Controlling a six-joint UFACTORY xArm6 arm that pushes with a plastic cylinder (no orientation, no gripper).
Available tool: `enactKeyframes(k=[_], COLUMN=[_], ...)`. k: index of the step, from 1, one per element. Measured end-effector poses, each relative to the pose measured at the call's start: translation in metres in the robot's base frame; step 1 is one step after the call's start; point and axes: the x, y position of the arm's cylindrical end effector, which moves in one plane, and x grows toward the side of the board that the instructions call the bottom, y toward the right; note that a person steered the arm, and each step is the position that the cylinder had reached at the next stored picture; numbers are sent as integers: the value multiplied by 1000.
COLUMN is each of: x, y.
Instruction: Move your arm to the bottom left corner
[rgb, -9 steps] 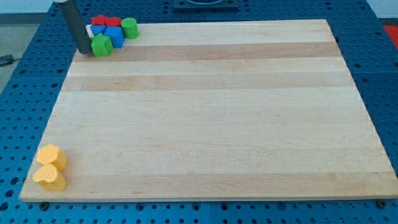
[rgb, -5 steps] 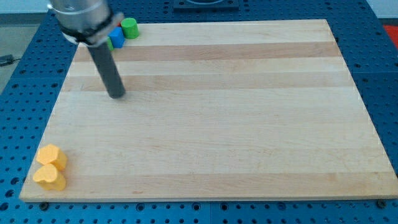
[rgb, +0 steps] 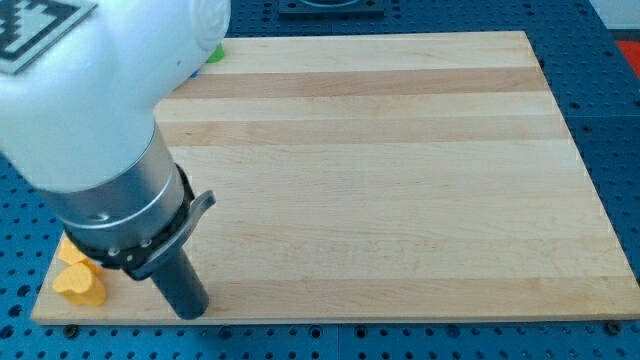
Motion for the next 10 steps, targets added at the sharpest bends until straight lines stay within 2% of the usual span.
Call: enactKeyframes(k=[4,5,6,7,8,9,10], x=[-2,-48,-113,-148,-157,-159,-147], y=[-4,-3,-5,-35,-113,-161,-162])
